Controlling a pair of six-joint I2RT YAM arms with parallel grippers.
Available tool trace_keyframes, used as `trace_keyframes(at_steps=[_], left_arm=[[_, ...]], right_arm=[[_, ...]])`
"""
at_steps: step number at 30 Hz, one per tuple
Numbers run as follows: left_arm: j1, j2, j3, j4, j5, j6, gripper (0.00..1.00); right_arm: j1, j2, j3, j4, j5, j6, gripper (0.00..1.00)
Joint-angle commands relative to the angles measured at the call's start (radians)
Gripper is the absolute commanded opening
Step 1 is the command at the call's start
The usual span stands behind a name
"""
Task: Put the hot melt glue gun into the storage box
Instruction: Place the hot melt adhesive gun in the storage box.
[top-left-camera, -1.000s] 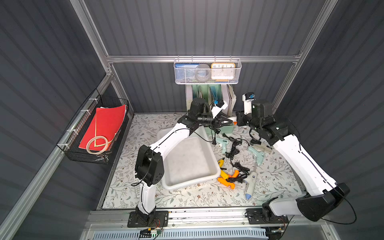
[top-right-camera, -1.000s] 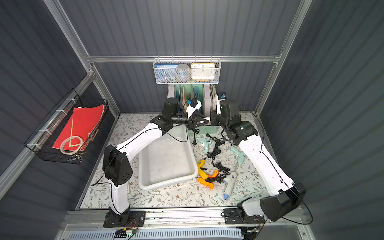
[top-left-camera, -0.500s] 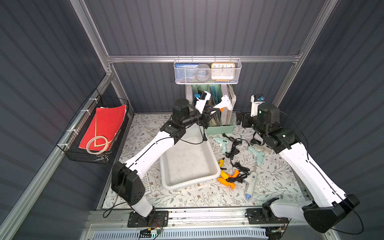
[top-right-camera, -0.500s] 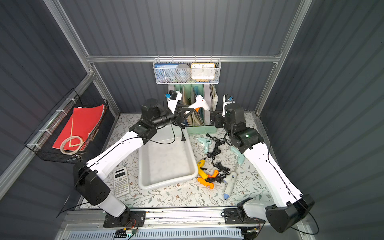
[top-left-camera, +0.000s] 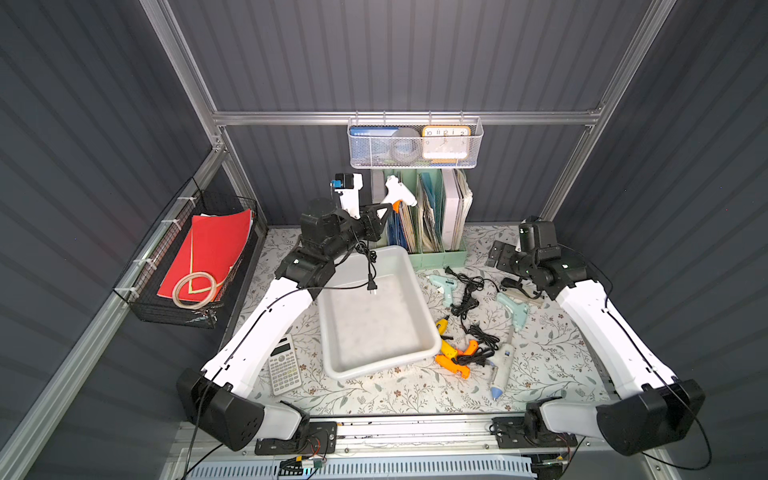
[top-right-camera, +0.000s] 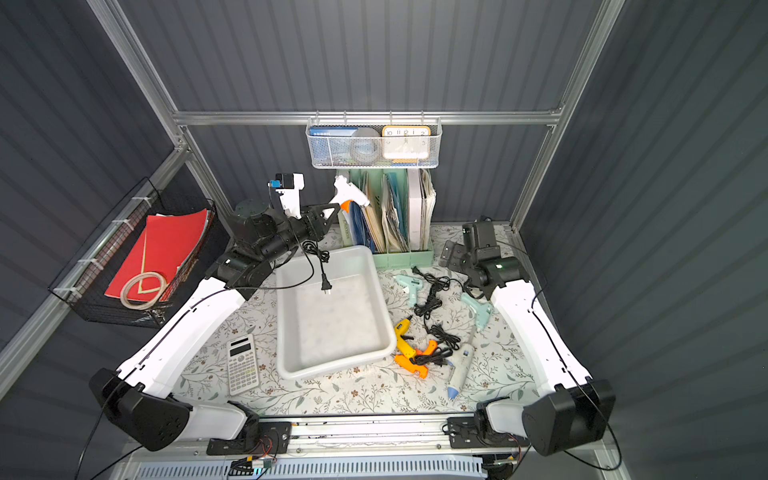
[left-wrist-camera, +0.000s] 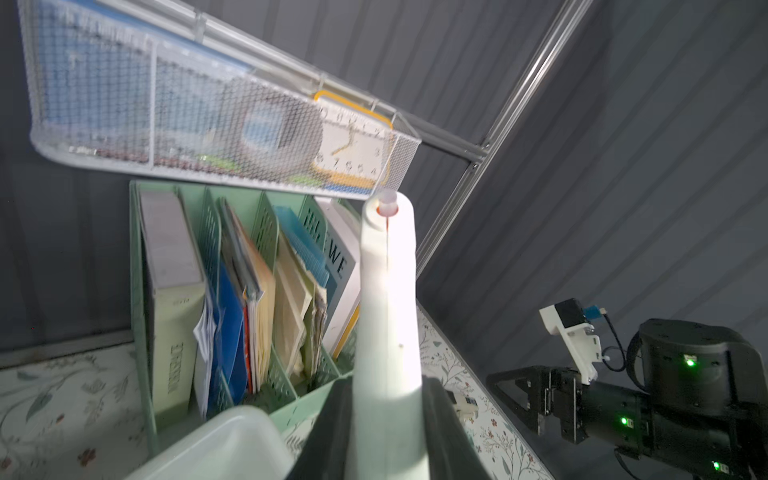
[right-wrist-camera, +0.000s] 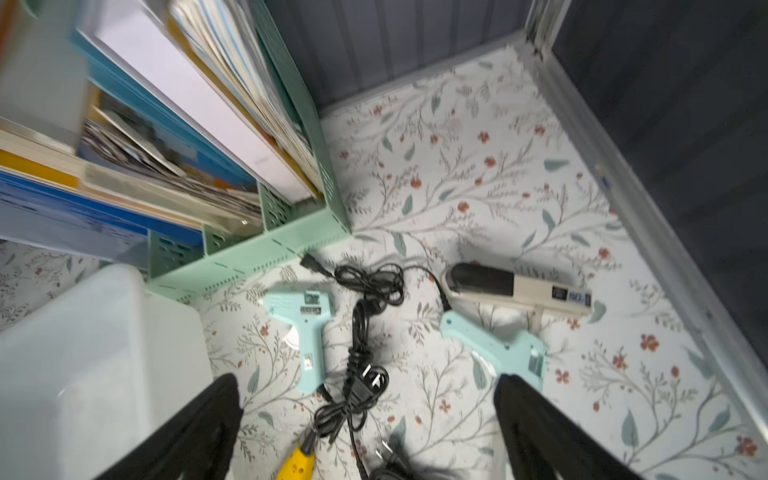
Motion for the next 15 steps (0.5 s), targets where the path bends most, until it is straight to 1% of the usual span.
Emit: trace_keyframes(at_steps=[1, 3, 4, 7, 9, 14, 15], left_arm=[[0.016, -0.011, -0.025, -0.118, -0.011, -0.095, 0.00], [0.029, -0.014, -0.038, -0.166, -0.004, -0.137, 0.00], [0.040, -0.012, -0.087, -0.180, 0.004, -0.158, 0.00], [0.065, -0.013, -0.150, -0.191, 0.045, -0.204, 0.00], [0.076, -0.013, -0.186, -0.188, 0.067, -0.225, 0.00], [0.104, -0.003, -0.262, -0.175, 0.096, -0.249, 0.00], [0.111, 0.001, -0.281, -0.162, 0.133, -0.253, 0.00]], right_arm=[[-0.018, 0.004, -0.046, -0.060, -0.136, 0.050, 0.99], [-0.020, 0.012, -0.070, -0.048, -0.176, 0.030, 0.97], [-0.018, 0.021, -0.077, -0.042, -0.207, 0.017, 0.94], [-0.012, 0.065, -0.072, -0.039, -0.291, -0.016, 0.85], [0.012, 0.099, -0.051, -0.056, -0.289, -0.034, 0.82], [0.102, 0.209, 0.028, -0.119, -0.220, -0.059, 0.80], [0.116, 0.232, 0.039, -0.125, -0.213, -0.055, 0.79]])
